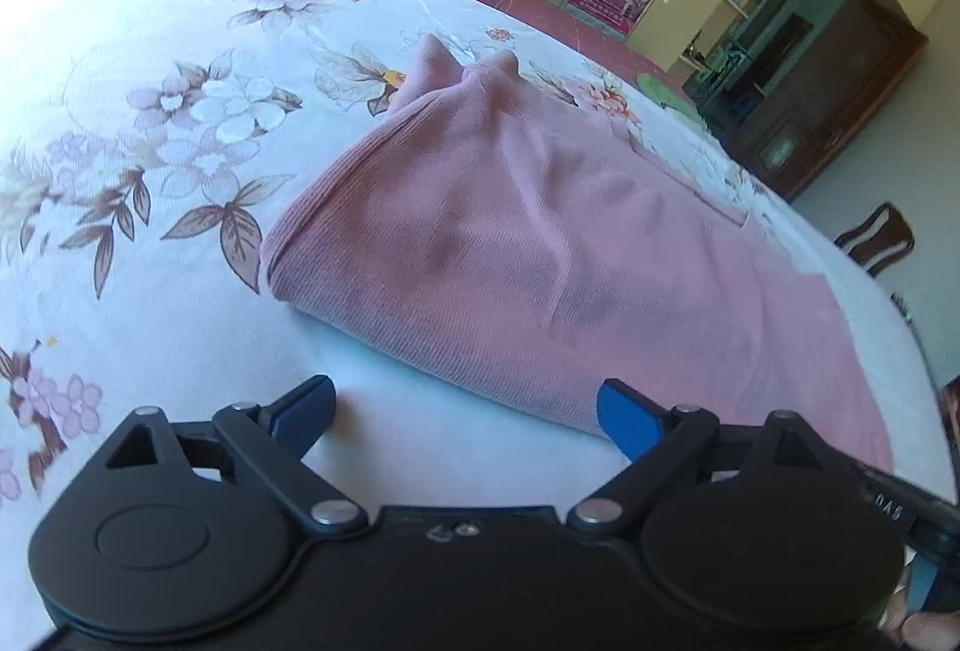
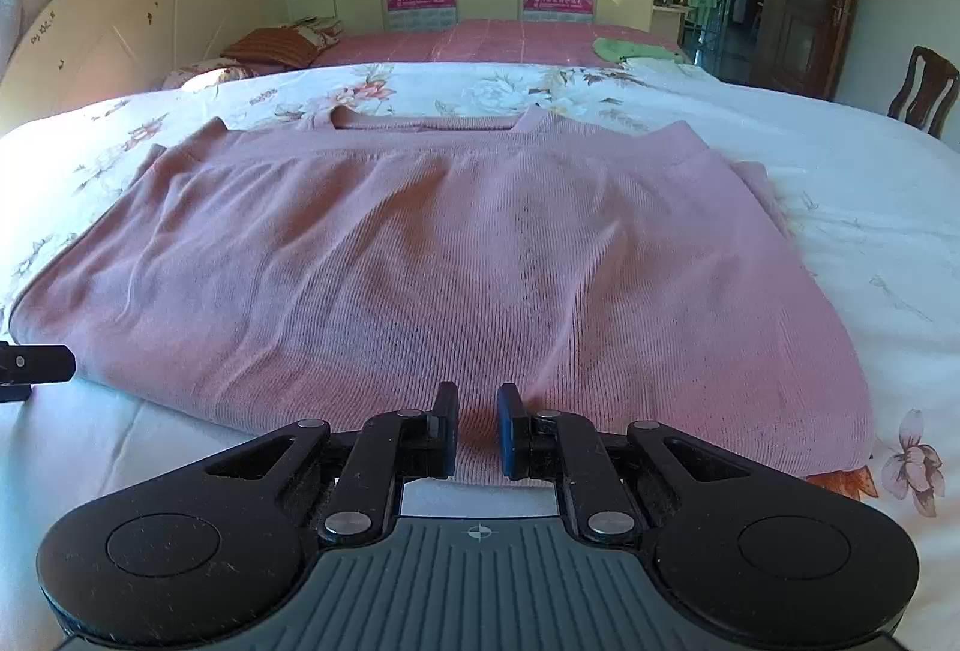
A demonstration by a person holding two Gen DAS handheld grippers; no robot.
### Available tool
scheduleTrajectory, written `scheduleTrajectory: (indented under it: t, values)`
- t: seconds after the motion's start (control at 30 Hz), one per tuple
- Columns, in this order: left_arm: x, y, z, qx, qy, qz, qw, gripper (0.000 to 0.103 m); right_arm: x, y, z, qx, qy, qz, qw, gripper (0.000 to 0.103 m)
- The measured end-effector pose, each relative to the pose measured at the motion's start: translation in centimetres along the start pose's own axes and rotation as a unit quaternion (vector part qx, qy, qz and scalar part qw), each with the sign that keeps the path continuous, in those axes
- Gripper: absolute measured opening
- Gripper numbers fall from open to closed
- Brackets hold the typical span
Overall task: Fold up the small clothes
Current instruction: 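Grasp the folded sweatshirt edge with the left tool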
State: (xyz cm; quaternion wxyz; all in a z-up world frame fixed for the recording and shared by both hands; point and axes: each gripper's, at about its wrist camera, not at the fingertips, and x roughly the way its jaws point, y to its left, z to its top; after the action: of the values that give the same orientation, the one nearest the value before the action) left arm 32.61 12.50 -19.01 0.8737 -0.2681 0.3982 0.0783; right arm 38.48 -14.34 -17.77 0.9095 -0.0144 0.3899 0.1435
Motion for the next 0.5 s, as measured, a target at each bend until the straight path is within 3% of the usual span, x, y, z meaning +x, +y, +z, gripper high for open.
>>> scheduleTrajectory:
  t: [0.13,0.17,0.2,0.23,0.5]
  values:
    - [0.2,0.9,0.2,-0.072,-0.003,-0.051,0.9961,0.093,-0.4,1.2,0.9,-0.003,-0.013,0.017,1.000,0.013]
    - [0.4,1.1,0.2,-0.088,-0.004,-0.060,0.9943,0.092,-0.4,1.6,1.2,-0.004,-0.016,0.019,1.000,0.023]
    - [0.6,1.3,0.3,-0.097,-0.006,-0.065,0.9932,0.092,-0.3,1.9,1.3,-0.005,-0.020,0.021,1.000,0.046]
    - [0.7,1.5,0.4,-0.103,-0.010,-0.069,0.9923,0.091,-0.3,2.2,1.4,-0.006,-0.027,0.022,0.999,0.055]
    - [2.6,2.1,1.6,-0.151,-0.046,-0.092,0.9833,0.086,1.3,3.6,2.9,-0.006,-0.047,0.034,0.998,0.056]
